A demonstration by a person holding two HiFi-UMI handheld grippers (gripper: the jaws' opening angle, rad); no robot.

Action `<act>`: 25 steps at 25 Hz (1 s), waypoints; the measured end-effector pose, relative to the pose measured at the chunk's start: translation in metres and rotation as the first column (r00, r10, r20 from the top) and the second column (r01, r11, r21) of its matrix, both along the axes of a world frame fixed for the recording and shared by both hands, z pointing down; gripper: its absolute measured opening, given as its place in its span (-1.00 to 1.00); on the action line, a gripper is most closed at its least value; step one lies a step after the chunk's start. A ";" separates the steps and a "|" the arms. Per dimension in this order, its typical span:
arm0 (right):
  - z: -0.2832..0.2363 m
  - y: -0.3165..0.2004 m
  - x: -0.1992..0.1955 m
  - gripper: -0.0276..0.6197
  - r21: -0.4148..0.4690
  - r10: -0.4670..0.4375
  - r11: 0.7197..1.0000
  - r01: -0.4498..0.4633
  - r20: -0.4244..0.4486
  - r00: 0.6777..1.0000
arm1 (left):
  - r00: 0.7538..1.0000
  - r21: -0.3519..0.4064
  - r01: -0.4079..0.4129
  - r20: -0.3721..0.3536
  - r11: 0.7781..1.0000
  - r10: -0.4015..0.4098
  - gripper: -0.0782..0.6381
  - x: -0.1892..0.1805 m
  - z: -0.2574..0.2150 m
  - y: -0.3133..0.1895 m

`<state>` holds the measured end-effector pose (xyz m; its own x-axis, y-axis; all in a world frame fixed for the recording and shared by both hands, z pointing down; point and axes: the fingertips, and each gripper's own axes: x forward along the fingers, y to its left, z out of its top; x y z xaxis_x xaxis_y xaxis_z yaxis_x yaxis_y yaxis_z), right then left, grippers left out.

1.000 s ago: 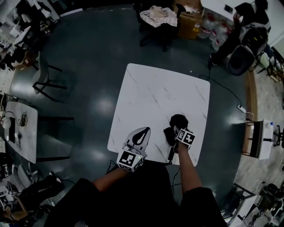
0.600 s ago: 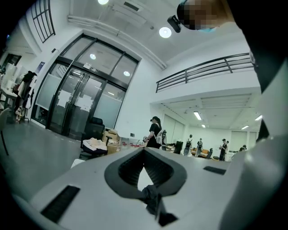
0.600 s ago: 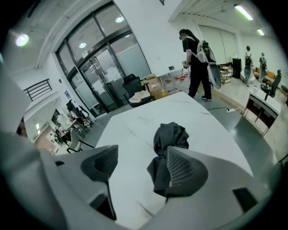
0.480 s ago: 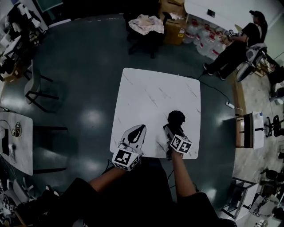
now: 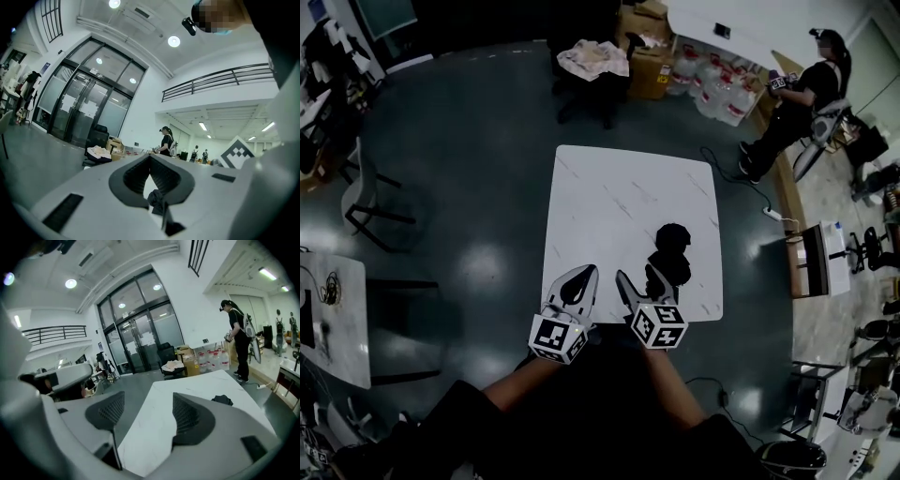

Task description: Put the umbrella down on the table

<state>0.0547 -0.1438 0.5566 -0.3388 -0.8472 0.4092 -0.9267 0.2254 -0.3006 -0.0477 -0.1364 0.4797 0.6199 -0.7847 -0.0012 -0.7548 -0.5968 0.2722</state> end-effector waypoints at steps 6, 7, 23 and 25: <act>-0.034 0.027 -0.030 -0.31 0.077 0.050 0.995 -0.056 0.080 0.996 | 0.999 0.030 -0.025 0.024 0.999 0.025 -0.76 -0.004 -0.005 0.015; -0.038 0.029 -0.033 -0.46 0.090 0.057 0.994 -0.064 0.086 0.995 | 0.999 0.035 -0.029 0.023 0.999 0.028 -0.76 -0.006 -0.006 0.015; -0.070 0.037 -0.062 -0.83 0.285 0.068 0.958 -0.042 -0.084 0.994 | 0.997 0.091 -0.059 0.064 0.994 0.053 -0.76 -0.020 -0.011 0.011; -0.072 0.036 -0.061 -0.84 0.295 0.081 0.954 -0.052 -0.084 0.993 | 0.996 0.089 -0.066 0.069 0.994 0.060 -0.76 -0.020 -0.010 0.011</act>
